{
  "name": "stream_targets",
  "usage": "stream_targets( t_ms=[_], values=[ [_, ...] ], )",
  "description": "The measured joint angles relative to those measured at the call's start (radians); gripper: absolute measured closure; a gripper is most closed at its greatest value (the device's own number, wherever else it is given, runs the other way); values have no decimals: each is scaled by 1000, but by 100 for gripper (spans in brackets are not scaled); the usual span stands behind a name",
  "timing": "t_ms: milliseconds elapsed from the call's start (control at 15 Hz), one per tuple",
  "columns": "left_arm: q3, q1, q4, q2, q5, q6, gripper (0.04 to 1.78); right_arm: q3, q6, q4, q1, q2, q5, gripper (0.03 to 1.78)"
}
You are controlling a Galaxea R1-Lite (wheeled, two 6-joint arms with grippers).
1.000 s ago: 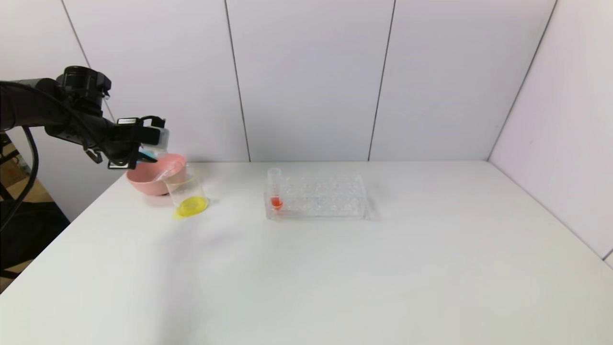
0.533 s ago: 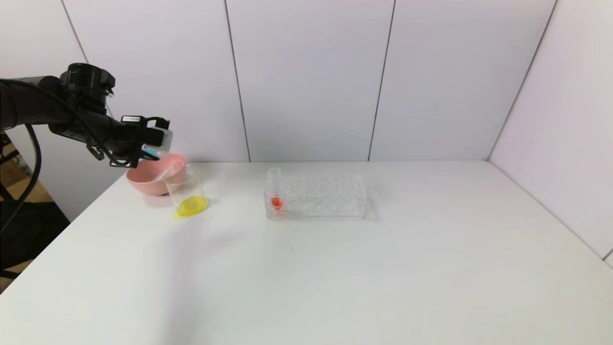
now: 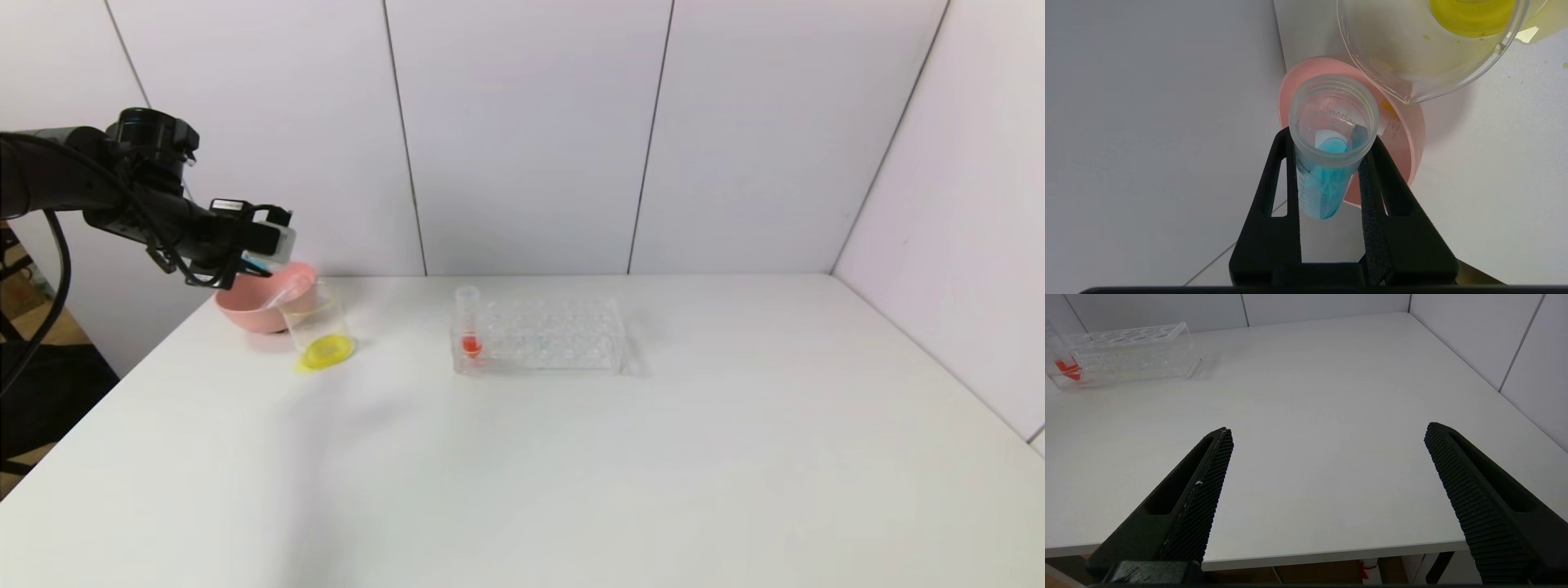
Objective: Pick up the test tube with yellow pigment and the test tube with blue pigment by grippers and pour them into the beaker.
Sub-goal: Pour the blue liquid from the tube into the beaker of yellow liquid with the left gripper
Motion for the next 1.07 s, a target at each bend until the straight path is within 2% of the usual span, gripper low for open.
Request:
stream_targets(
  t_ms=[267, 467, 1067],
  values=[
    [0, -2, 6, 2, 9, 10, 138, 0, 0, 0, 0, 0, 0, 10],
    [0, -12, 11, 0, 51, 12, 138, 0, 0, 0, 0, 0, 0, 10],
    [0, -15, 45, -4, 60, 4, 138, 0, 0, 0, 0, 0, 0, 10]
  ],
)
